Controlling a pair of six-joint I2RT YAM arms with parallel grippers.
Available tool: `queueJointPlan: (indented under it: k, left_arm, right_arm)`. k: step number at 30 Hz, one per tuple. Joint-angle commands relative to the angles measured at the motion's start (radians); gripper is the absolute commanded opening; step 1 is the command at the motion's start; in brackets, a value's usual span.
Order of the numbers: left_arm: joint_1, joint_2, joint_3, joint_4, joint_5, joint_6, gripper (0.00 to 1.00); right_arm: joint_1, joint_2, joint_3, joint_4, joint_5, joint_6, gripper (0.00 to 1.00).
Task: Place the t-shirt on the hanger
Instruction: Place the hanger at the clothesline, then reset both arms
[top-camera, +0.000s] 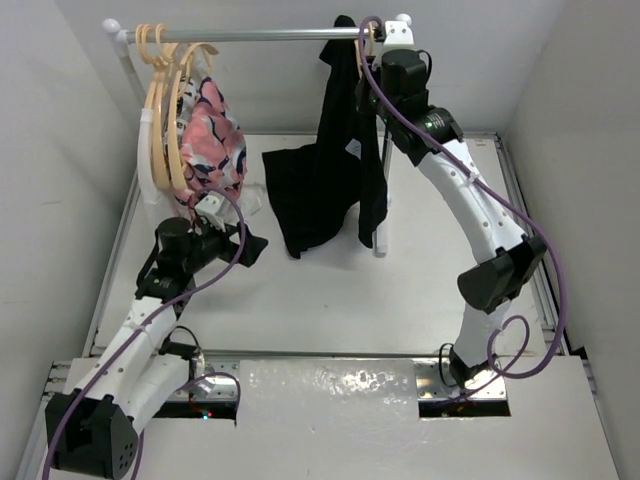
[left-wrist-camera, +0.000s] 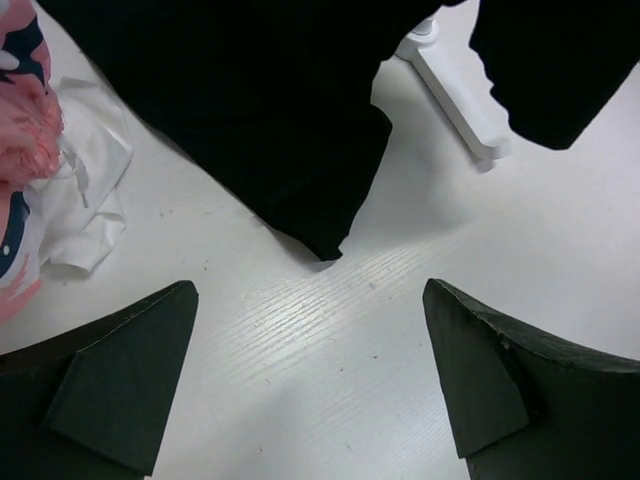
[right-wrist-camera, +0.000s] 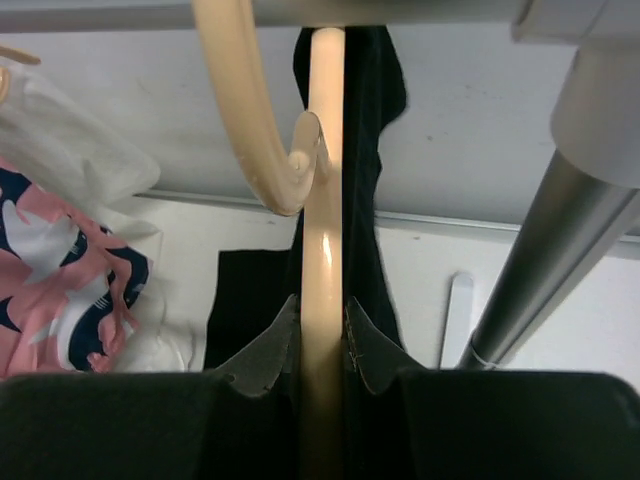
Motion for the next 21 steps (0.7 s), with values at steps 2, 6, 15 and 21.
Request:
queueJointPlan:
  k: [2, 6, 15, 21]
  left_arm:
    - [0.023, -0.034, -0.011, 0.047, 0.027, -0.004, 0.92]
    - [0.023, -0.043, -0.028, 0.045, 0.051, -0.006, 0.92]
    - [0.021, -0.052, -0.053, -0.008, 0.022, 0.086, 0.91]
    - [0.02, -0.083, -0.086, 0.001, -0.007, 0.091, 0.91]
  right_arm:
    - [-0.005, -0.075, -0.087, 0.075, -0.015, 0.024, 0.0]
    - [-0.005, -0.19, -0.183, 0.043, -0.04, 0.017, 0.58]
    - [-0.003, -0.49, -0.355, -0.164, -0.151, -0.058, 0.99]
    - [-0.003, -0.809, -0.606, -0.304, -0.092, -0.011, 0.99]
